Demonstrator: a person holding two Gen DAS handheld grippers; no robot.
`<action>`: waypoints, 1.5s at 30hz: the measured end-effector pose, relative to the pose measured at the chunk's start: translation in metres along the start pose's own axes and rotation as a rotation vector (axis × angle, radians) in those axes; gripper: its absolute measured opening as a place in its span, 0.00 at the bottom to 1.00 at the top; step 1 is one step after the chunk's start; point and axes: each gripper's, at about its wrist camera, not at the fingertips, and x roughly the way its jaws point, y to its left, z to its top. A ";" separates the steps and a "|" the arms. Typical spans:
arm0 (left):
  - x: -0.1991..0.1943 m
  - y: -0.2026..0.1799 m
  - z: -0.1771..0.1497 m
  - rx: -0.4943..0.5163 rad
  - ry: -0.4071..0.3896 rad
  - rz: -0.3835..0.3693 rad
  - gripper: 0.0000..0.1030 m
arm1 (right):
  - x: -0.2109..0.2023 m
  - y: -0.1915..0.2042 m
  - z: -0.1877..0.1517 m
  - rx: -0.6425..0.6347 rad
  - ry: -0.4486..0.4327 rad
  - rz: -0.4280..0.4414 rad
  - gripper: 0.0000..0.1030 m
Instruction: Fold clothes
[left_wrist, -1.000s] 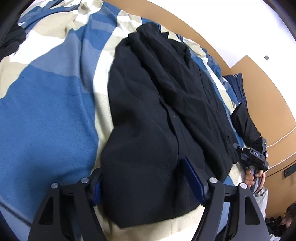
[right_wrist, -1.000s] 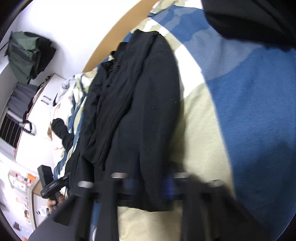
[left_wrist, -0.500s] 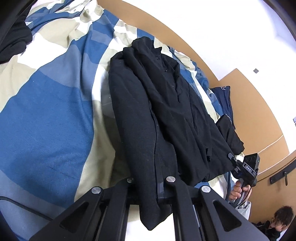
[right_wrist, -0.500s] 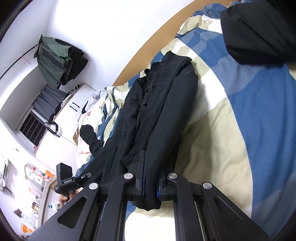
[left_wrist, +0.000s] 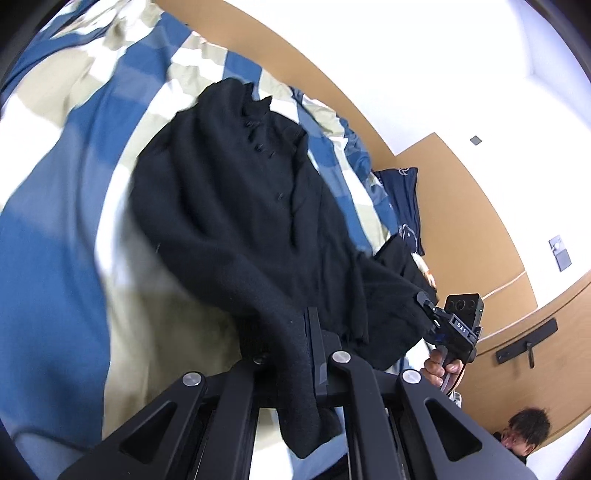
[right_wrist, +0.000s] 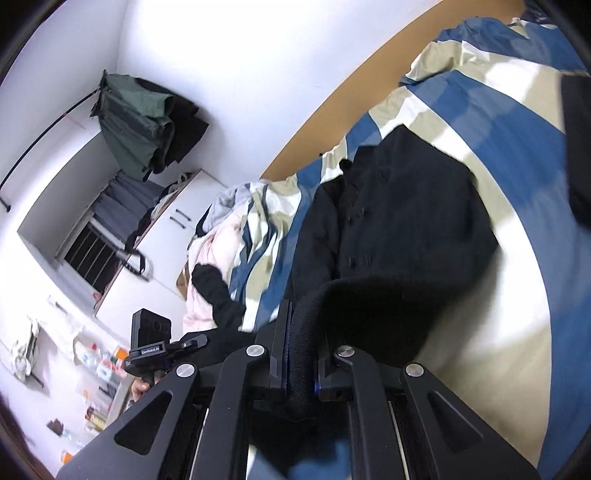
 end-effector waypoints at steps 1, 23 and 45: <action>0.005 -0.003 0.015 -0.014 0.001 0.002 0.04 | 0.009 -0.002 0.015 0.013 0.001 -0.008 0.08; 0.124 0.133 0.152 -0.180 -0.068 0.245 0.10 | 0.099 -0.153 0.086 0.130 -0.081 -0.279 0.63; 0.059 0.004 0.108 0.198 -0.326 0.489 0.92 | 0.154 -0.057 0.001 -0.395 0.015 -0.450 0.84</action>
